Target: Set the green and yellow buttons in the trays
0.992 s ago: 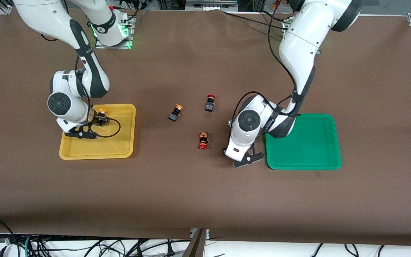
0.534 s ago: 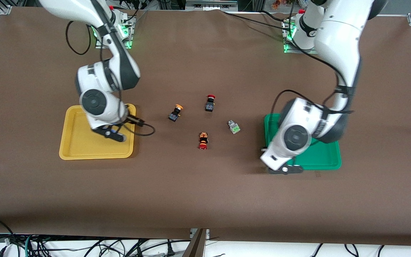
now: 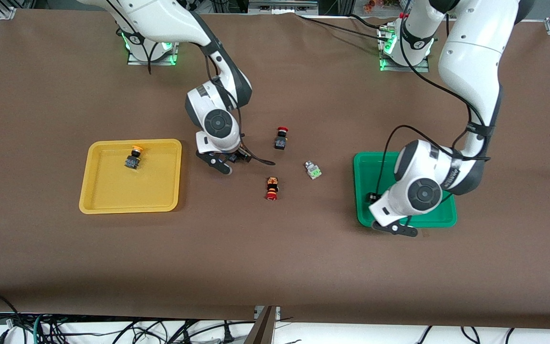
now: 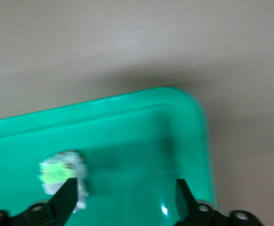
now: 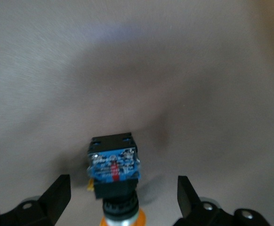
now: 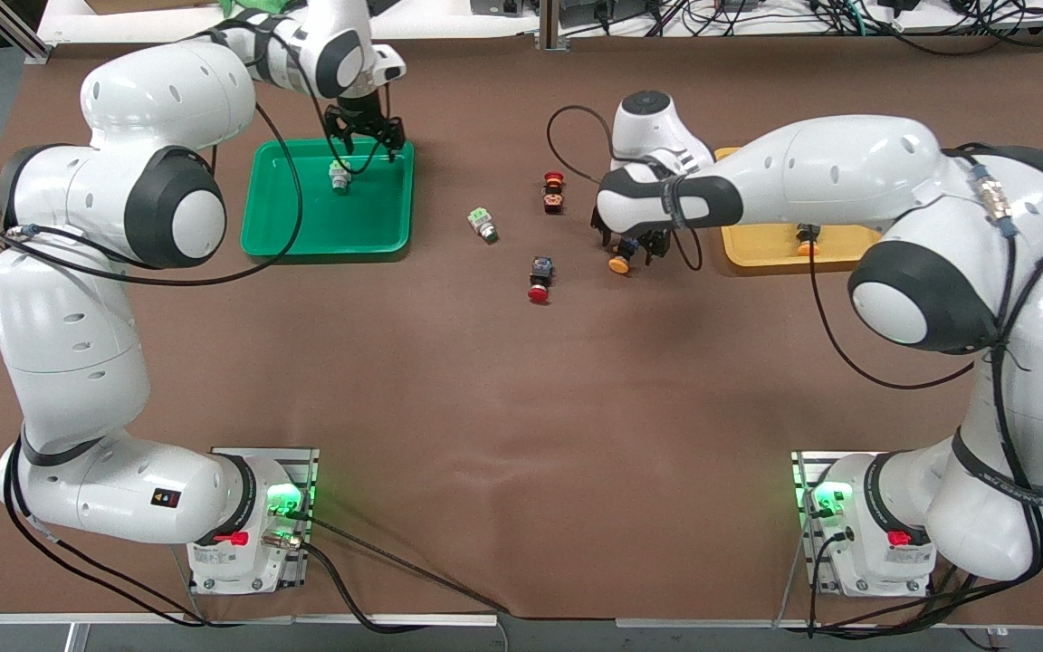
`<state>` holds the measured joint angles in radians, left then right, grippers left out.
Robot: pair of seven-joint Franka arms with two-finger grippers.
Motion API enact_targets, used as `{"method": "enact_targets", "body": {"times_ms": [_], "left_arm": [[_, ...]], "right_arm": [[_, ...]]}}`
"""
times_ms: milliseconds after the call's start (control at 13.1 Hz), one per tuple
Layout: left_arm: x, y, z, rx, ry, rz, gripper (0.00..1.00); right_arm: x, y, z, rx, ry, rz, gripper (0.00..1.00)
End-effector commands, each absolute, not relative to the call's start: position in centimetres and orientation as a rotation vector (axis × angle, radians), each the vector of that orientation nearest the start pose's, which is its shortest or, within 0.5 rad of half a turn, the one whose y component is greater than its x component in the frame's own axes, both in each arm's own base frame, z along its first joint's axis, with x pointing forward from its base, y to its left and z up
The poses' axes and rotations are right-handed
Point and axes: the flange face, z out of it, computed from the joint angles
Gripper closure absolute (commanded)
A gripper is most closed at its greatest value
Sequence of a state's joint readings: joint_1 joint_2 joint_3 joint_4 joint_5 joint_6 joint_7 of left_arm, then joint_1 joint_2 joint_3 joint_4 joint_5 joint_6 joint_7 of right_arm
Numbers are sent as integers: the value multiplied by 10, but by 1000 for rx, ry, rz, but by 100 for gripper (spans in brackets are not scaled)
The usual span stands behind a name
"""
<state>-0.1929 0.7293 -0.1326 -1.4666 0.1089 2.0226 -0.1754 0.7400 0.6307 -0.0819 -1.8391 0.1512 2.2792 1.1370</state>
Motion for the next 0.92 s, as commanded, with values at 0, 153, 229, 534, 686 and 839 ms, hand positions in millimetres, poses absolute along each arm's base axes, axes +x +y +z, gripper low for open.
{"method": "enact_targets", "body": {"times_ms": [0, 153, 229, 534, 686, 839], "left_arm": [[637, -279, 263, -3094, 107, 242, 0], [615, -327, 241, -3088, -184, 255, 0], [601, -352, 227, -3079, -340, 247, 0], [563, -369, 179, -3103, -581, 230, 0], [555, -372, 170, -3122, -584, 221, 22], [550, -380, 174, -3127, -563, 235, 65]], "right_arm": [[497, 384, 177, -3083, 964, 261, 17], [495, 386, 172, -3091, 956, 263, 100], [497, 385, 174, -3095, 956, 258, 100], [532, 334, 205, -3153, 881, 246, 100], [562, 265, 225, -3229, 772, 310, 100], [587, 191, 239, -3274, 603, 406, 100]]}}
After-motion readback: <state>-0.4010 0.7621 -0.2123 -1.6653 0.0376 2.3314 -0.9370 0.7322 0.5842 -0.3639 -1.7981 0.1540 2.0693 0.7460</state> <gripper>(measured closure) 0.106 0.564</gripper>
